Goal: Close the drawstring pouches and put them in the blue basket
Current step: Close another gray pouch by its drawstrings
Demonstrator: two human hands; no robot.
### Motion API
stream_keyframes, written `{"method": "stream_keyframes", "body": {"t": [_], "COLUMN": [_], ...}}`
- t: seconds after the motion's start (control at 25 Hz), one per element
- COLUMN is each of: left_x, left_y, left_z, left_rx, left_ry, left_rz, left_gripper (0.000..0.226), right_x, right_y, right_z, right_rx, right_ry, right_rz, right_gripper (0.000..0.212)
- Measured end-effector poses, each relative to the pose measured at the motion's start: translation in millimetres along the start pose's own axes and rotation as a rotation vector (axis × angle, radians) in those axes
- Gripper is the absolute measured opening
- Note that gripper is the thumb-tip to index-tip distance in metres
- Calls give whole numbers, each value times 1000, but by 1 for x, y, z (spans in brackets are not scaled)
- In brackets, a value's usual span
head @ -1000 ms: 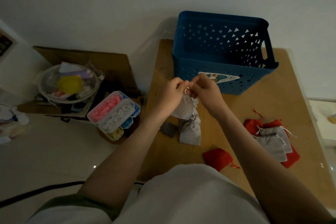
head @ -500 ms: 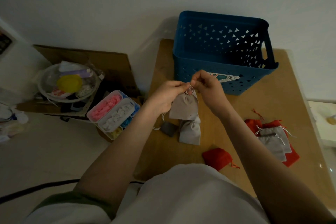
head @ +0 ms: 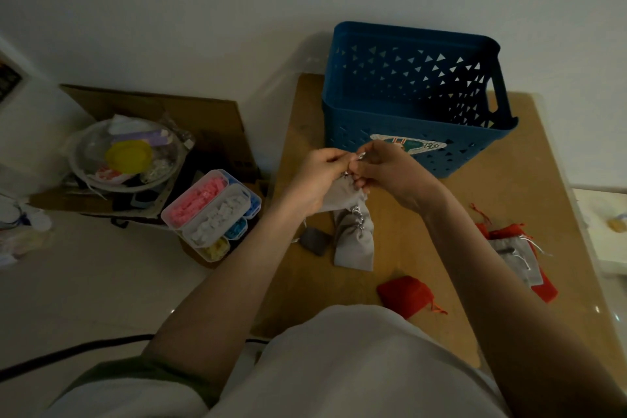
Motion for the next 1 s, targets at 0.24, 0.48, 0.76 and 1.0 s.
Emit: {"method": "stream_keyframes", "body": {"t": [0.24,0.48,0.76,1.0], "left_x": [2,14,12,21], "left_y": [-1,-1,2,1], "left_z": [-2,-9,-7,-1], "left_rx": [49,5,92,222], "left_ry": [-12,-22,-113,-315], "left_rz": [18,-108,-219,-480], "left_gripper": [21,22,23,23], "right_x": [1,9,21,22], "right_y": [5,8,3,-6], "right_z": [1,4,-3,-7], "right_rx": [-75,-75,-12,129], "right_ry": [-44,-2,-54,-5], "right_rz": [143,-39,-251,-205], "right_gripper": [11,20,17,14]}}
Point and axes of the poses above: each hand's wrist, its own z-axis away from the middle knuckle, its own y-axis out of the back of the hand, x = y × z, the point moved 3 cm from there along -z, towards the middle knuckle, and after that the axes turned 1 degree about y, right-handed, at the moved point
